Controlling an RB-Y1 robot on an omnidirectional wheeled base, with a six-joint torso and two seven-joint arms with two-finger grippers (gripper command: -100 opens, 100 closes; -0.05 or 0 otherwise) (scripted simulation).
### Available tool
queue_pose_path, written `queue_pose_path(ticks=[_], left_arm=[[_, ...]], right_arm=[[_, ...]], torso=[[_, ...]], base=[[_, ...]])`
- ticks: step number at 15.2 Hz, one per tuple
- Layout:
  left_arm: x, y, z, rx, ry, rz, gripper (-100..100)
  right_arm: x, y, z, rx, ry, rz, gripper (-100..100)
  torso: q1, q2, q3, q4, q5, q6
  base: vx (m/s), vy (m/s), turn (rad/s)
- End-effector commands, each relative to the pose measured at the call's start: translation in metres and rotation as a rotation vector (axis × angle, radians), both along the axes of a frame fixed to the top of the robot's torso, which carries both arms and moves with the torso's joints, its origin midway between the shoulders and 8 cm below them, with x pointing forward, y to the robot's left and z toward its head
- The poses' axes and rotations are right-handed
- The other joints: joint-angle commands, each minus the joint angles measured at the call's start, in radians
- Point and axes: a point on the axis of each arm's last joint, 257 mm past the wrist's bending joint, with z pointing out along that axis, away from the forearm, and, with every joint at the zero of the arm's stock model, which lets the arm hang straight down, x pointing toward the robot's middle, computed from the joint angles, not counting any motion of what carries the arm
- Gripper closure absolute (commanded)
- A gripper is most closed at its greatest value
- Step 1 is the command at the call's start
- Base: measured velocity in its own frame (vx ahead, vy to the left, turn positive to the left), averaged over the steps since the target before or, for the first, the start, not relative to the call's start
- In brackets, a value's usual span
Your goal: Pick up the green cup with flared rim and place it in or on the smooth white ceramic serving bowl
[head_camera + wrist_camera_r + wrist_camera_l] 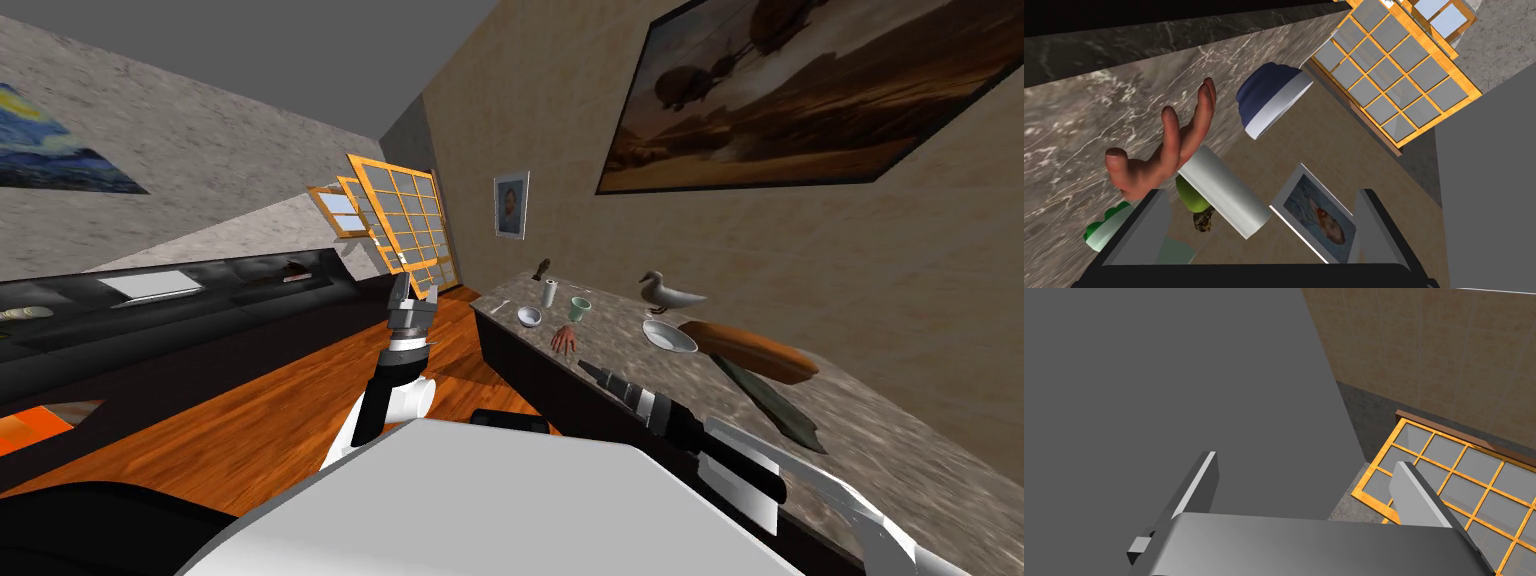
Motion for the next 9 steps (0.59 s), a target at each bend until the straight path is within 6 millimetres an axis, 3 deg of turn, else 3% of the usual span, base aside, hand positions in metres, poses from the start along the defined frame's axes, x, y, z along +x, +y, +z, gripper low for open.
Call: queue_pose_path(ticks=[1,2,3,4,6,7,9], left_arm=[[0.0,0.0,0.0,0.0,0.0,0.0,0],[0.0,0.0,0.0,0.0,0.0,0.0,0],[0.0,0.0,0.0,0.0,0.0,0.0,0],[0.0,0.0,0.0,0.0,0.0,0.0,0],[0.0,0.0,0.0,0.0,0.0,0.0,0],[0.0,0.0,0.0,0.0,0.0,0.0,0],[0.0,0.0,0.0,0.0,0.0,0.0,0]], right_arm=[[-0.005,-0.01,-0.006,-0.049,0.021,0.016,-100],[-0.005,-0.011,-0.006,-0.054,0.022,0.019,-100],[-0.012,-0.027,-0.021,-0.096,0.064,0.013,-100],[-0.013,-0.031,-0.021,-0.114,0.067,0.022,-100],[-0.014,-0.035,-0.02,-0.141,0.071,0.035,-100],[-0.022,-0.053,-0.034,-0.186,0.113,0.029,-100],[-0.023,-0.061,-0.032,-0.225,0.119,0.048,-100]], torso=[[0.0,0.0,0.0,0.0,0.0,0.0],[0.0,0.0,0.0,0.0,0.0,0.001],[0.0,0.0,0.0,0.0,0.0,0.001],[0.0,0.0,0.0,0.0,0.0,0.0],[0.0,0.0,0.0,0.0,0.0,0.001],[0.0,0.0,0.0,0.0,0.0,0.002],[0.0,0.0,0.0,0.0,0.0,0.0]], base=[[-0.007,-0.021,0.13],[-0.003,-0.014,-0.01],[-0.005,-0.007,0.35],[-0.007,-0.017,0.372],[-0.005,-0.018,0.031],[-0.006,-0.008,0.271],[-0.009,-0.019,0.289]])
